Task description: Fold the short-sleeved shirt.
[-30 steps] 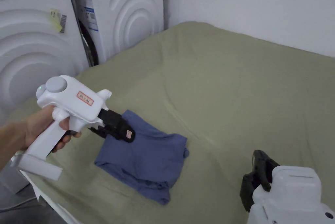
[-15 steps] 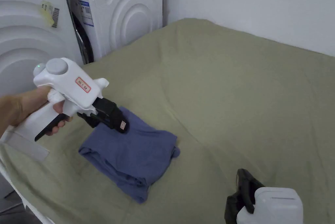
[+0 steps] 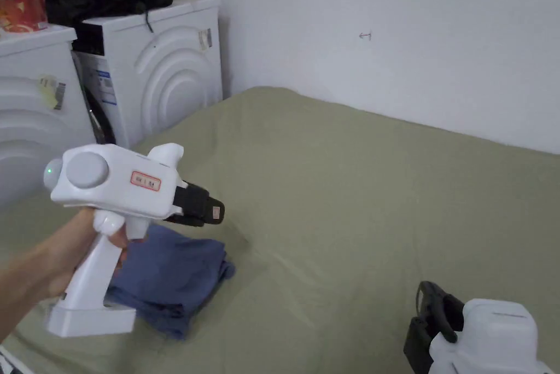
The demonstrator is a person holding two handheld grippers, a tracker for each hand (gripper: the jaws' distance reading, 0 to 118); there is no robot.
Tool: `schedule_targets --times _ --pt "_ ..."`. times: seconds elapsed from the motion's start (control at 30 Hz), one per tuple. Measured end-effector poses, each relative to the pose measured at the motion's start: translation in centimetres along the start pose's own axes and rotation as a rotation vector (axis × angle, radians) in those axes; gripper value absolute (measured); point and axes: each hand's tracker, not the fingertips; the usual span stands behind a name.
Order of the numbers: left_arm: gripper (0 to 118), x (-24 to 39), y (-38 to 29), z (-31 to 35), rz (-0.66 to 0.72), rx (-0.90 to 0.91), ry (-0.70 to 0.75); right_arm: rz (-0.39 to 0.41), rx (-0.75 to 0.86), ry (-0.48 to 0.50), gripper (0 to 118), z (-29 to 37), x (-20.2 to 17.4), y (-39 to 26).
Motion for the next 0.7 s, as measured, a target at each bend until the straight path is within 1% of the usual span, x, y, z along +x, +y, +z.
schedule_targets --times 0.03,0.07,0.1,0.13,0.2,0.27,0.3,0.33,0.37,0.4,0.47,0.5,0.6,0.63,0.7 --pt "2 2.9 -0.7 -0.4 -0.003 0.003 -0.034 0.013 0.008 -0.026 1 1.3 1.3 0.6" --pt "2 5.4 -1.5 -1.1 -0.047 0.051 -0.044 0.02 0.012 -0.036 1 2.7 2.9 1.3" --pt "1 9.4 -2.8 -1.5 -0.087 0.118 -0.027 0.02 0.02 -0.054 1 4.1 4.5 1.9" --pt "1 12.5 -3.6 -1.8 -0.131 0.142 0.013 0.025 0.018 -0.073 1 5.3 5.8 2.5" --pt "1 18.1 -5.8 -2.7 -0.115 0.242 0.002 0.061 0.024 -0.12 1 8.0 8.7 3.4" --pt "1 23.5 -7.7 -3.6 -0.179 0.335 0.107 0.078 0.029 -0.159 1 10.2 11.2 4.2" --pt "1 26.0 -8.6 -3.9 -0.22 0.385 0.152 0.088 0.03 -0.207 1 11.3 12.4 4.5" --pt "1 27.8 -9.8 -4.1 -0.245 0.428 0.144 0.089 0.027 -0.242 1 12.4 13.6 4.9" --pt "1 29.3 -10.4 -4.2 -0.252 0.469 0.149 0.08 0.041 -0.242 1 13.2 14.6 5.0" --pt "1 31.1 -11.0 -4.5 -0.243 0.465 0.157 0.077 0.049 -0.267 1 14.1 15.7 5.1" --pt "1 33.6 -12.0 -4.5 -0.257 0.533 0.192 0.105 0.054 -0.329 1 15.2 17.3 5.1" --pt "1 34.8 -12.3 -4.7 -0.319 0.512 0.201 0.103 0.063 -0.356 1 15.8 18.1 4.9" --pt "1 37.2 -13.6 -5.1 -0.415 0.541 0.281 0.083 0.075 -0.4 1 16.8 19.8 4.8" --pt "1 37.5 -13.9 -5.2 -0.408 0.537 0.258 0.077 0.087 -0.43 1 17.1 20.1 4.7" --pt "1 37.9 -14.1 -5.3 -0.417 0.52 0.249 0.062 0.09 -0.436 1 17.3 20.9 4.7"
